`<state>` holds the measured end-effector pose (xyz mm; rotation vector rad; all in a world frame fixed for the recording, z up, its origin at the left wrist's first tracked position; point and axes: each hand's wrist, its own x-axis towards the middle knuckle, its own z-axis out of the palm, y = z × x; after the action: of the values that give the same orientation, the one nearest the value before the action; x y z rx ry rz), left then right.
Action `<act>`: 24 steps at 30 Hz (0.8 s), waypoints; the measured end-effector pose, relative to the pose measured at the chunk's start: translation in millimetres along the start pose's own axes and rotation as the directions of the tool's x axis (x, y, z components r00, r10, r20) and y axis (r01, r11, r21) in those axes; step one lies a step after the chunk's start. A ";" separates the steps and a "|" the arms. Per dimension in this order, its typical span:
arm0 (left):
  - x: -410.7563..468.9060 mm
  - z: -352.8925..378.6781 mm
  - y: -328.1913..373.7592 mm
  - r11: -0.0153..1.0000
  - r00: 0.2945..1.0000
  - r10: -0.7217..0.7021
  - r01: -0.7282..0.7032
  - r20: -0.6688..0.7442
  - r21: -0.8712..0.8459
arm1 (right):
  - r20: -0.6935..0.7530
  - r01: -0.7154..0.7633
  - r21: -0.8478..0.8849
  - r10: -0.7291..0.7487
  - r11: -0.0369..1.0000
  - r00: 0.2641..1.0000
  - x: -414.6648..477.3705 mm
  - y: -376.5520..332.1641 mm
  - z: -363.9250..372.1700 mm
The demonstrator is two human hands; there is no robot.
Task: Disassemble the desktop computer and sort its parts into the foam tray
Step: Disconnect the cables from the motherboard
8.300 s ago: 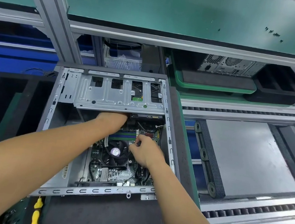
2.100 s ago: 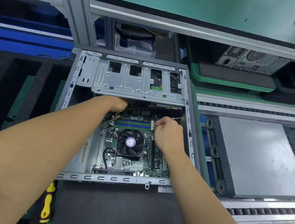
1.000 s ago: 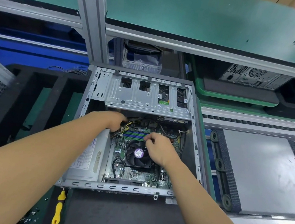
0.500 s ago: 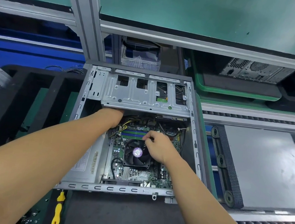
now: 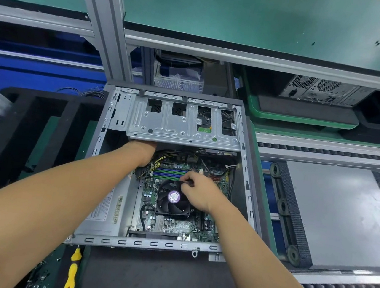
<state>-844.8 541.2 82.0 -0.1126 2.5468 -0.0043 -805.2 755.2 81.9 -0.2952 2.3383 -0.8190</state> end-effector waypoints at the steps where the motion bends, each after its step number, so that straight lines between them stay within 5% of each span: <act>1: -0.3 0.2 -0.5 1.000 1.000 0.001 -0.001 -0.002 -0.001 | 0.012 0.008 -0.019 -0.008 1.000 1.000 -0.3 0.4 -0.1; 24: -45.1 28.4 -19.2 0.965 0.997 0.081 -0.075 0.014 -0.253 | 0.115 0.052 -0.090 -0.042 0.995 0.992 -37.0 -0.7 15.4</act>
<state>-790.1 526.4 84.1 -0.1097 2.5143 0.3512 -766.8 762.0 91.3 -0.4272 2.2740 -0.6978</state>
